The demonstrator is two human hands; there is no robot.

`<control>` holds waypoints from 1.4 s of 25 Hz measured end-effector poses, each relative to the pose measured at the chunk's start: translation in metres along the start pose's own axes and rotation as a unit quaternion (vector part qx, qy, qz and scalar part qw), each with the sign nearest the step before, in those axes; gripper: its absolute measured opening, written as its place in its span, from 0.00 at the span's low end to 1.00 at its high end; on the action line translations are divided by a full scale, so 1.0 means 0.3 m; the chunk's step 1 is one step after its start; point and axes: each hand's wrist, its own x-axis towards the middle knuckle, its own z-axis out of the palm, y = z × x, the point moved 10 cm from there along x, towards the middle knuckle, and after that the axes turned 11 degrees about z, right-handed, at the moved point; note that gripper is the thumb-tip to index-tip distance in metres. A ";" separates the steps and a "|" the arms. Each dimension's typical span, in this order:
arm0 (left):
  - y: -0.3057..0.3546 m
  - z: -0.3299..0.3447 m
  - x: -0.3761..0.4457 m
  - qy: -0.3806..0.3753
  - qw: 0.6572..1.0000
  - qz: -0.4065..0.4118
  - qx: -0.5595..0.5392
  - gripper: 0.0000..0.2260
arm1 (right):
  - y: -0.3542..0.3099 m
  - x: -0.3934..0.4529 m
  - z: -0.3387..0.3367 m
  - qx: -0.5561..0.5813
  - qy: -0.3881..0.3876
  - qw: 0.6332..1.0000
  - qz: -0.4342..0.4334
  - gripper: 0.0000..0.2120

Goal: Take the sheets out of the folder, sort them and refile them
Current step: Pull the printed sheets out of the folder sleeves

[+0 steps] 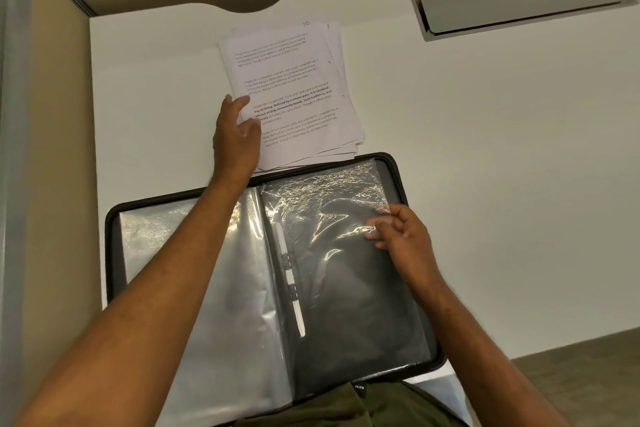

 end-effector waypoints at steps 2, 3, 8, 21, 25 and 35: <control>0.029 -0.032 -0.090 -0.017 0.997 0.047 0.058 0.17 | -0.001 -0.010 -0.002 0.005 -0.005 1.000 -0.005 0.10; 0.033 -0.056 -0.143 -0.020 0.994 0.067 0.086 0.16 | 0.001 -0.017 -0.007 0.007 -0.007 1.000 -0.008 0.10; -0.085 -0.190 -0.426 -0.023 0.979 0.052 0.196 0.19 | 0.030 -0.059 -0.041 0.002 -0.008 1.000 -0.018 0.10; -0.289 -0.451 -0.918 0.007 0.934 -0.159 0.320 0.29 | 0.133 -0.217 -0.077 -0.144 0.011 0.987 -0.078 0.29; -0.309 -0.541 -1.017 0.033 0.921 -0.234 0.311 0.32 | 0.140 -0.256 -0.057 -0.156 0.002 0.983 -0.095 0.29; -0.374 -0.603 -1.173 0.121 0.939 -0.317 0.059 0.18 | 0.203 -0.235 -0.065 -0.152 -0.060 0.982 -0.095 0.34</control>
